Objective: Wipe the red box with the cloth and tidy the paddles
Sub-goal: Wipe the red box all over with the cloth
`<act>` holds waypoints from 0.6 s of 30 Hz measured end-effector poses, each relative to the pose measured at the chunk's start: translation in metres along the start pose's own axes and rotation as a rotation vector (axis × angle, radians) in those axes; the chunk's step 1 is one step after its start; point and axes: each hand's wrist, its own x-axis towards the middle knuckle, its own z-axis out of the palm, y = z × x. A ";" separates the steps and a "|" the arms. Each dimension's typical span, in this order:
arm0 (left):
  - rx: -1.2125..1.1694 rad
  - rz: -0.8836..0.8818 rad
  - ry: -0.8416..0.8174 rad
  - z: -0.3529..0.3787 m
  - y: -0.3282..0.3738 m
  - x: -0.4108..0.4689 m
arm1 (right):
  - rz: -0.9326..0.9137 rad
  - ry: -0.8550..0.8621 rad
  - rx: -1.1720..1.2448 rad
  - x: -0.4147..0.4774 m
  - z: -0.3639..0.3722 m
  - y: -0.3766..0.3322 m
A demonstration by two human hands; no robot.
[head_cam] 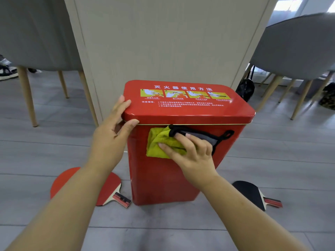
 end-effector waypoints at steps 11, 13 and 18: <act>-0.160 -0.051 0.121 0.018 -0.004 -0.013 | 0.354 0.008 -0.124 -0.052 -0.014 0.053; -0.171 -0.054 0.125 0.018 -0.006 -0.013 | 0.435 -0.033 -0.111 -0.060 -0.016 0.058; -0.204 -0.071 0.115 0.016 -0.007 -0.012 | 0.682 -0.126 0.038 -0.066 -0.017 0.052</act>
